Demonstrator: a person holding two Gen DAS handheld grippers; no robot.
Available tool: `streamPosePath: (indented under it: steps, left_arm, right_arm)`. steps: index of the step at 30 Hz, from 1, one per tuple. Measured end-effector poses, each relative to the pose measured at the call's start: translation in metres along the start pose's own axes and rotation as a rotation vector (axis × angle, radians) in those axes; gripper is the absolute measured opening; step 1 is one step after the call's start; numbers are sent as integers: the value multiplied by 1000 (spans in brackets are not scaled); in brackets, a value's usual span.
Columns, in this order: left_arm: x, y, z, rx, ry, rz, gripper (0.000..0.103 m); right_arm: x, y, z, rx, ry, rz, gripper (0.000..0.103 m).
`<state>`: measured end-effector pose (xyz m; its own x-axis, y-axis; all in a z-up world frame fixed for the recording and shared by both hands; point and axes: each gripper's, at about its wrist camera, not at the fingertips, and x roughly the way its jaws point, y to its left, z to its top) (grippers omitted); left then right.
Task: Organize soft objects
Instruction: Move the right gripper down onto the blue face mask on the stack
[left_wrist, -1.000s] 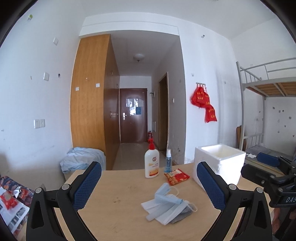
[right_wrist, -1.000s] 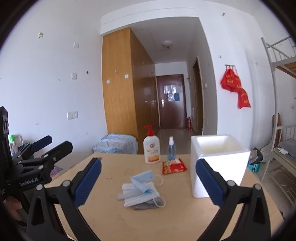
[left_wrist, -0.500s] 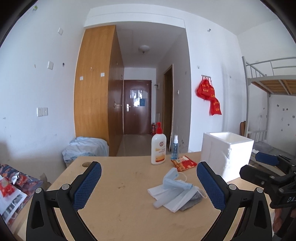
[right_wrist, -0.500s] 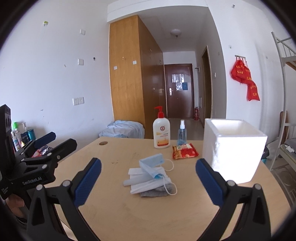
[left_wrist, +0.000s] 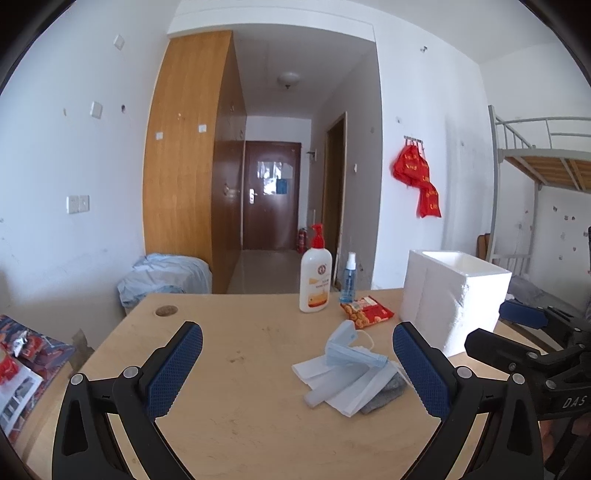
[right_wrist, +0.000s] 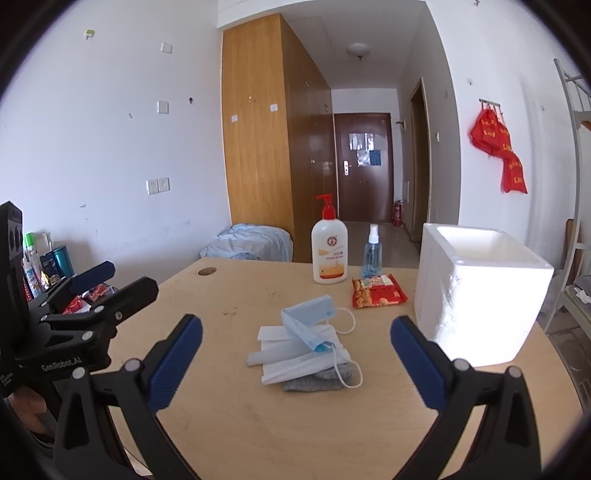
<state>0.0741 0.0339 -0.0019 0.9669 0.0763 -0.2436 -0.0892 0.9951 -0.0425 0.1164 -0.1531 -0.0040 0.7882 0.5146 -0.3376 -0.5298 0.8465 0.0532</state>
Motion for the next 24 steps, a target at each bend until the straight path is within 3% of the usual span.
streamPosePath:
  steps: [4, 8, 24]
  left_arm:
    - [7, 3, -1, -8, 23, -25, 103]
    - [20, 11, -3, -48, 81, -97, 103]
    - [47, 21, -11, -49, 168, -58, 103]
  right_arm:
    - [7, 0, 0, -3, 17, 3, 103]
    - [12, -2, -1, 2, 37, 14, 103]
    - [45, -5, 1, -22, 111, 19, 103]
